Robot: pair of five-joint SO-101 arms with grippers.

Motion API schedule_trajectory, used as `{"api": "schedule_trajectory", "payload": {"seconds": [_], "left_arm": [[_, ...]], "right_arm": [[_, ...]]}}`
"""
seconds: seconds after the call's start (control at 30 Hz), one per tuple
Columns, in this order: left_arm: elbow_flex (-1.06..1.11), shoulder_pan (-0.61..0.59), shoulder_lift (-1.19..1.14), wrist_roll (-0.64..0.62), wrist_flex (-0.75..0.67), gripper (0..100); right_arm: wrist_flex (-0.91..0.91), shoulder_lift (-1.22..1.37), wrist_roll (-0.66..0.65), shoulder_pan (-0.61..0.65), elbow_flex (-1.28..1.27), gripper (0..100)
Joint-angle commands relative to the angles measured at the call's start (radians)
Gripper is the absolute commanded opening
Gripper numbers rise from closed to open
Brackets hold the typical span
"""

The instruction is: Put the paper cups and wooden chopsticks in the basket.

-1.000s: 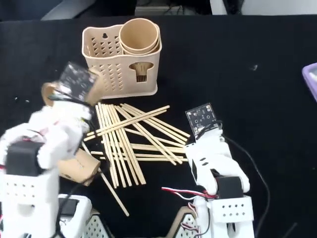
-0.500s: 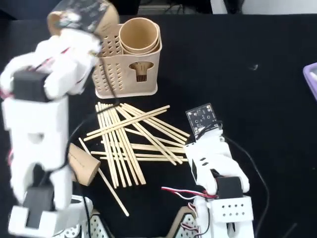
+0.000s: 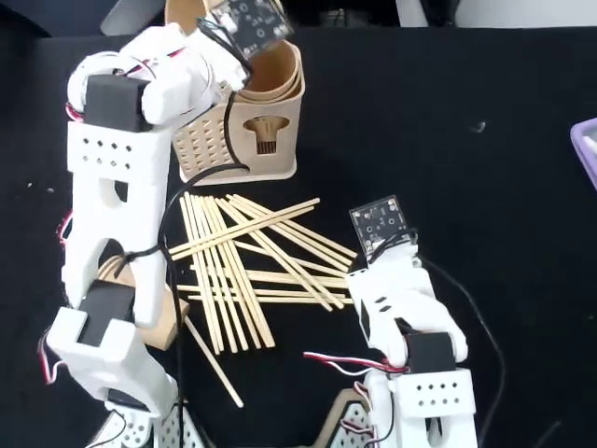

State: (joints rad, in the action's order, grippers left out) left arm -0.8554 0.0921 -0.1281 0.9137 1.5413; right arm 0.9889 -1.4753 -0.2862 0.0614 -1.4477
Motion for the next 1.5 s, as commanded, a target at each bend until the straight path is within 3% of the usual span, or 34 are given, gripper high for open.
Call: {"api": "schedule_trajectory", "payload": {"seconds": [0.0, 0.27, 0.57, 0.73, 0.97, 1.07, 1.17, 1.47], "left_arm": [[-0.059, 0.010, 0.000, 0.109, -0.008, 3], [-0.064, 0.025, -0.009, 0.296, 0.098, 3], [-0.061, 0.007, -0.011, 0.373, 0.101, 3], [-0.061, 0.044, -0.055, 0.351, 0.060, 3], [-0.070, 0.041, -0.123, 0.147, -0.069, 3], [-0.070, 0.033, -0.123, 0.104, -0.087, 8], [-0.070, 0.024, -0.121, 0.092, -0.081, 14], [-0.156, -0.002, -0.121, 0.058, -0.083, 14]], "right_arm": [[-0.025, -0.021, 0.008, -0.014, 0.007, 21.8], [-0.025, -0.021, 0.008, -0.014, 0.005, 21.8], [-0.020, -0.021, 0.008, -0.014, 0.005, 21.8], [-0.021, -0.021, 0.008, -0.014, 0.005, 21.8], [-0.018, -0.021, 0.008, -0.014, 0.005, 21.8], [-0.018, -0.021, 0.006, -0.014, 0.005, 21.8], [-0.018, -0.021, 0.006, -0.014, 0.005, 21.8], [-0.020, -0.021, 0.003, -0.014, 0.005, 21.8]]}}
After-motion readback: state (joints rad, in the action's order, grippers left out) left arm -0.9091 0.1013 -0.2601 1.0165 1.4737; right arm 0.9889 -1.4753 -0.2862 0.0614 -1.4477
